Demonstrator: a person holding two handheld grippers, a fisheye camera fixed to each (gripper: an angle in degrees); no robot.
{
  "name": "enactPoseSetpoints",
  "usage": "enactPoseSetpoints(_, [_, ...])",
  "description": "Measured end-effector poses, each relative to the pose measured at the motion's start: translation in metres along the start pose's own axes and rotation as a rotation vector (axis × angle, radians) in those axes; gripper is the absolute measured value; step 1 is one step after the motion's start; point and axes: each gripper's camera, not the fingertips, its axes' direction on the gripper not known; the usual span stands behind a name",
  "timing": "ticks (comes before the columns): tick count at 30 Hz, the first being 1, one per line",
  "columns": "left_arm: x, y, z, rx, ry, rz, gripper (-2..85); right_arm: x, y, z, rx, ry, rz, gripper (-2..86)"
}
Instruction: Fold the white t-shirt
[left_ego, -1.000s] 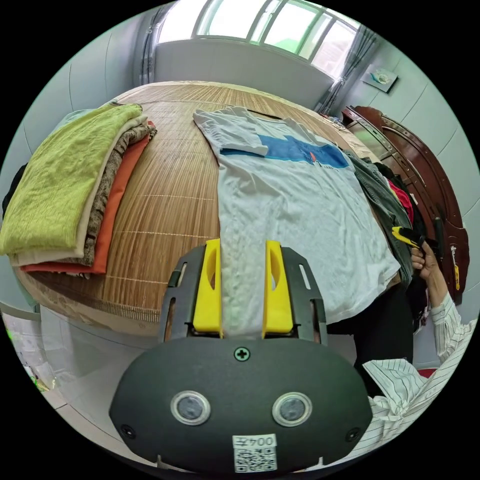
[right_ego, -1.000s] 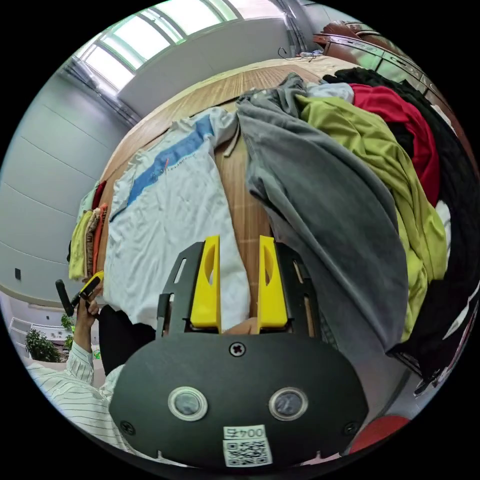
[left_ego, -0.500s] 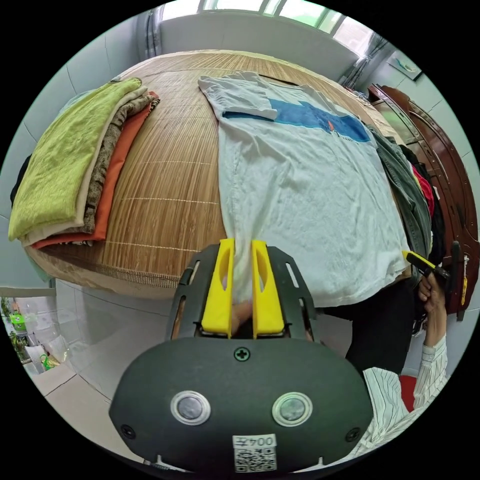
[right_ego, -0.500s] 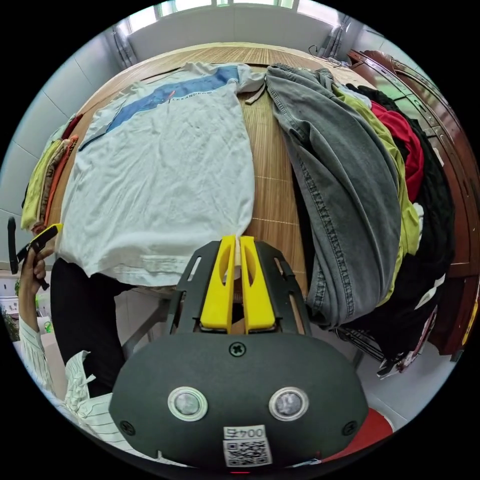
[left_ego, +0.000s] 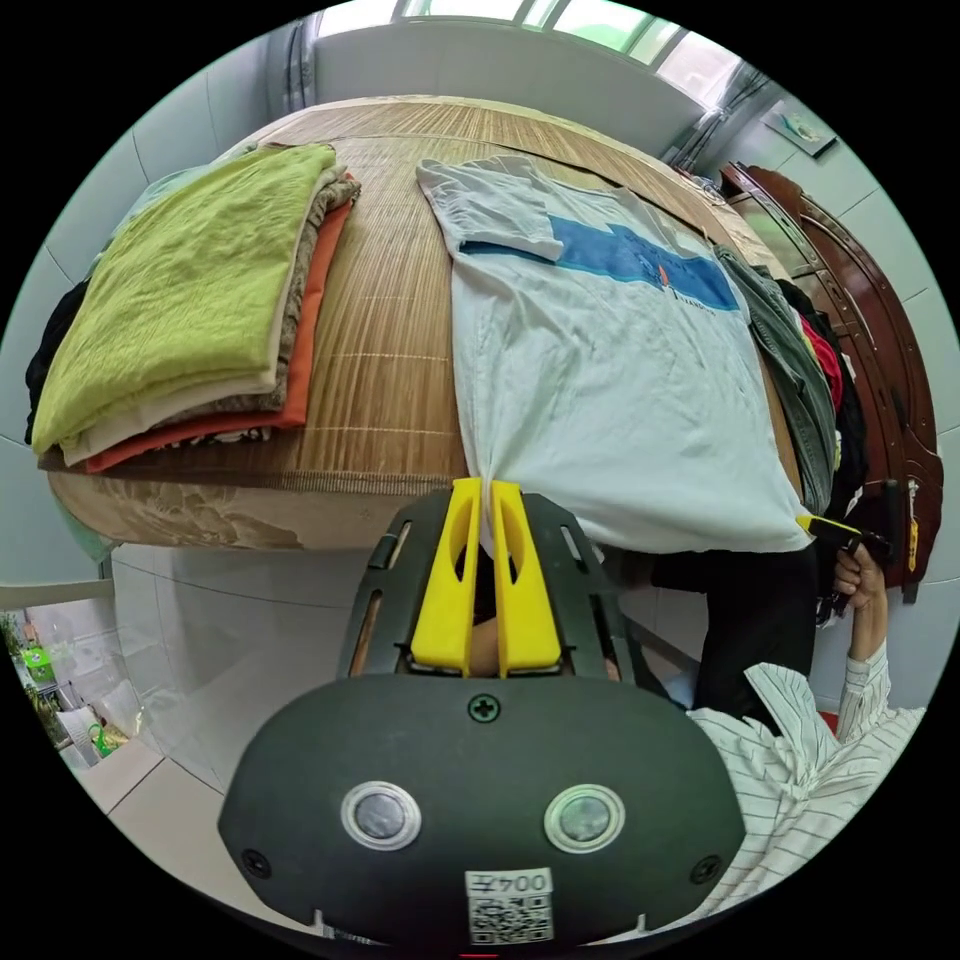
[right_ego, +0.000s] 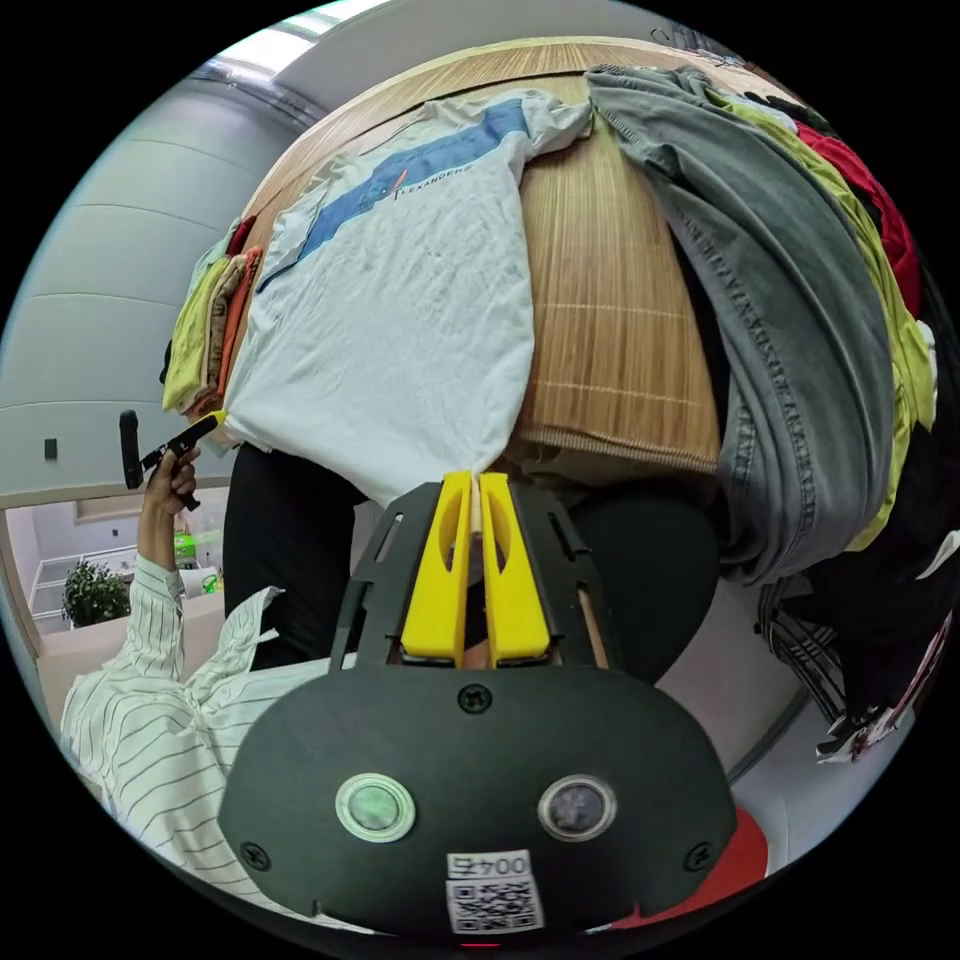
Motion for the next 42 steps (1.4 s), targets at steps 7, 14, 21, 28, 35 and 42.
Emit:
enactPoseSetpoints(7, [-0.023, 0.012, -0.052, -0.052, -0.003, -0.005, 1.2, -0.007, 0.042, 0.020, -0.051, -0.014, -0.019, 4.0])
enactPoseSetpoints(14, [0.038, -0.032, -0.201, 0.408, 0.047, 0.060, 1.4, 0.054, 0.013, -0.038, 0.341, -0.011, 0.017, 4.4])
enactPoseSetpoints(21, [0.314, -0.228, -0.165, 0.334, 0.157, 0.487, 7.1, 0.105, -0.056, -0.020, 0.502, -0.193, 0.075, 1.4])
enactPoseSetpoints(28, [0.572, -0.340, -0.099, 0.238, -0.095, 0.867, 10.8, 0.154, -0.071, -0.012, 0.637, -0.117, 0.118, -0.7])
enactPoseSetpoints(35, [0.662, -0.408, -0.040, 0.159, -0.264, 0.926, 7.4, 0.197, -0.076, -0.008, 0.607, -0.176, 0.064, -0.7])
enactPoseSetpoints(42, [0.550, -0.457, -0.115, 0.311, 0.030, 0.621, 1.0, 0.220, -0.084, -0.001, 0.606, -0.198, 0.045, -0.6])
